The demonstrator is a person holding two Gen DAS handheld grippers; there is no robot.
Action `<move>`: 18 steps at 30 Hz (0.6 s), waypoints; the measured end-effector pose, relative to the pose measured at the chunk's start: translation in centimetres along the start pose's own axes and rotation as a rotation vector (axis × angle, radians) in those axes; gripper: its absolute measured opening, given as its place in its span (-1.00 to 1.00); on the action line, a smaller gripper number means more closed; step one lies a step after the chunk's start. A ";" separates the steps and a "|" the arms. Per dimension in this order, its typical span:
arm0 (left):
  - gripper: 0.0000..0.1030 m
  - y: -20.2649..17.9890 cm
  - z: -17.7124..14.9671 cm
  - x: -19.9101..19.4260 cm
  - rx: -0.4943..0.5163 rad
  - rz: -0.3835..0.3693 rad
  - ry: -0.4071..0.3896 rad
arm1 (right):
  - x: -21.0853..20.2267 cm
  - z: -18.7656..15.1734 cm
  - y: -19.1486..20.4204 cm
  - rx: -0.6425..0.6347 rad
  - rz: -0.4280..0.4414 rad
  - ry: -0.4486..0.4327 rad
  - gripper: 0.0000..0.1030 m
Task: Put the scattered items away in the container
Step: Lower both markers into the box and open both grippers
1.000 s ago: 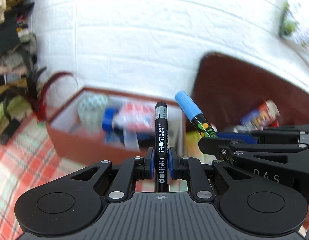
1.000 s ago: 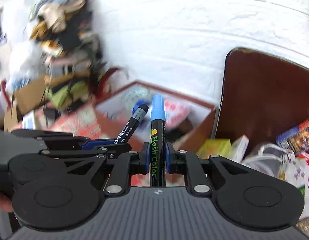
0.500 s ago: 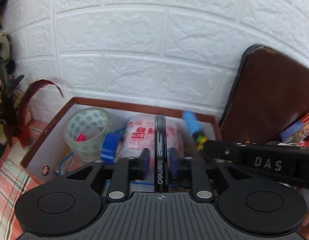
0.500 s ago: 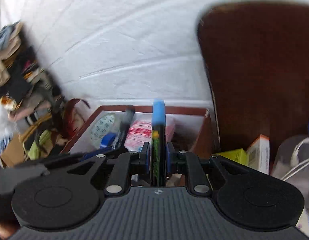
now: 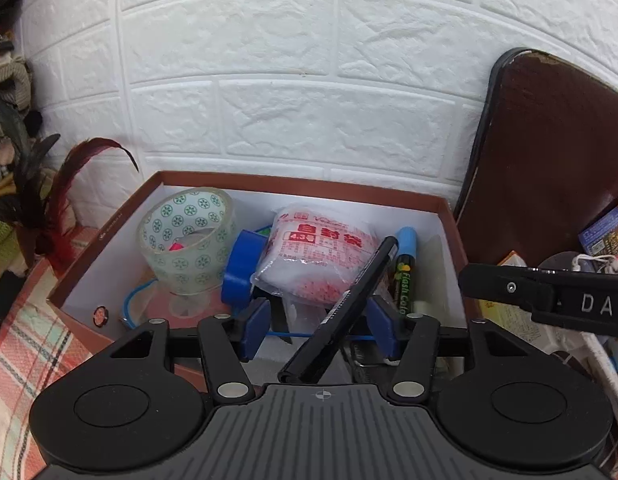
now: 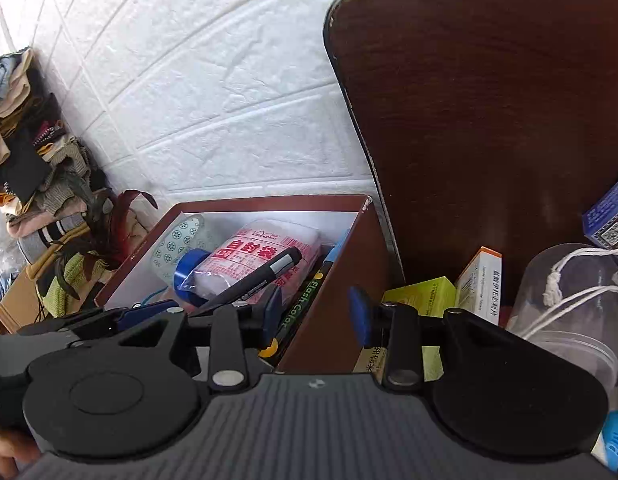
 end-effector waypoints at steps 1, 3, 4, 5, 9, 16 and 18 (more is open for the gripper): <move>0.25 -0.2 0.0 -0.1 -0.004 -0.034 0.004 | -0.2 0.0 0.1 -0.008 0.003 -0.003 -0.13; 0.06 -0.8 0.0 0.0 -0.004 -0.077 0.017 | -0.5 -0.1 0.3 -0.027 0.003 -0.007 -0.13; -0.03 -1.2 0.0 0.2 0.008 -0.078 0.026 | -0.7 -0.2 0.4 -0.036 0.003 -0.009 -0.13; -0.07 -1.5 0.0 0.4 0.019 -0.080 0.034 | -0.9 -0.2 0.5 -0.044 0.004 -0.011 -0.13; -0.44 -2.4 -0.3 0.9 0.012 -0.131 0.061 | -1.6 -0.2 0.3 -0.056 0.011 -0.015 -0.12; 0.39 -3.7 -0.3 0.2 0.032 -0.116 -0.007 | -2.6 -0.2 -0.4 -0.055 0.015 -0.022 0.03; 0.47 -3.6 -0.1 -0.2 0.029 -0.072 -0.030 | -3.1 0.0 -0.7 -0.041 0.018 -0.036 0.08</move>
Point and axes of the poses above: each gripper's, at about its wrist camera, not at the fingertips, and x roughly the way its jaws point, y to its left, z to its top, the point moved 4 cm from there along x, roughly the way its jaws point, and after that the axes turned 3 degrees about x, right-handed, at the moved point
